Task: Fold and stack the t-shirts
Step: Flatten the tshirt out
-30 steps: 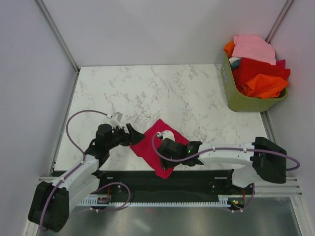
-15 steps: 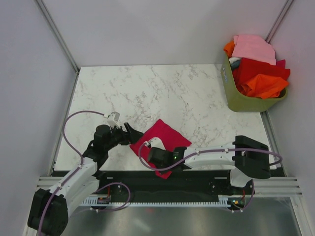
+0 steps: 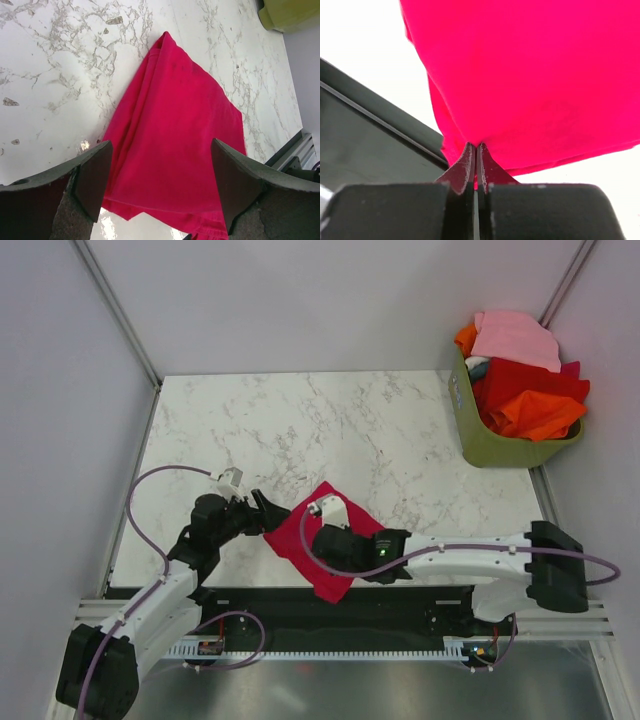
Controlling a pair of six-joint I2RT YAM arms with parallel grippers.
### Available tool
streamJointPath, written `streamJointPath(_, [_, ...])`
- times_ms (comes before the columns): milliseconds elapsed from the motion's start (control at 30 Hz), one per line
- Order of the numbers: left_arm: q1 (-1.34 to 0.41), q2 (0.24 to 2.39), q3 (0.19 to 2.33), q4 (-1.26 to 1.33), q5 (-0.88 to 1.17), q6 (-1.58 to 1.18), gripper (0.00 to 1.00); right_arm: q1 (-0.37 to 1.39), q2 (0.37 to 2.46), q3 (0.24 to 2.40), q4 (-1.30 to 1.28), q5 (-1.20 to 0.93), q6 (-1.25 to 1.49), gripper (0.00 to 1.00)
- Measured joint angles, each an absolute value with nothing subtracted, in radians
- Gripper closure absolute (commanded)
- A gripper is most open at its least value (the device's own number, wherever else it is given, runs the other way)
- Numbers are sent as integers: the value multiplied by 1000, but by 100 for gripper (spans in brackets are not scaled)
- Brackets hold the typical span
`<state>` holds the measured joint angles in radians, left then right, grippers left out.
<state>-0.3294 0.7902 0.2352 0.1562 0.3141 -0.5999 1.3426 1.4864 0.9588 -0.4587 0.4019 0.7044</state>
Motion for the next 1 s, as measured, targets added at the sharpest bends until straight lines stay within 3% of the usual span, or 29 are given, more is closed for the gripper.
streamJointPath(233, [-329,801,235,156,315,-600,13,1207,1159,950,-438,537,813,100])
streamJointPath(400, [-329,810,236,155,312,-600,18,995,916,756,-422,638,1003,100])
streamJointPath(500, [-334,839,249,128,279,-600,20,960,792,628,-458,706,1090,100])
streamJointPath(867, [-370,1042,341,58,164,-603,25,950,775,592,-563,797,1198,100])
streamJointPath(1000, [-389,1133,372,49,159,-608,41,943,790,595,-580,813,1208,100])
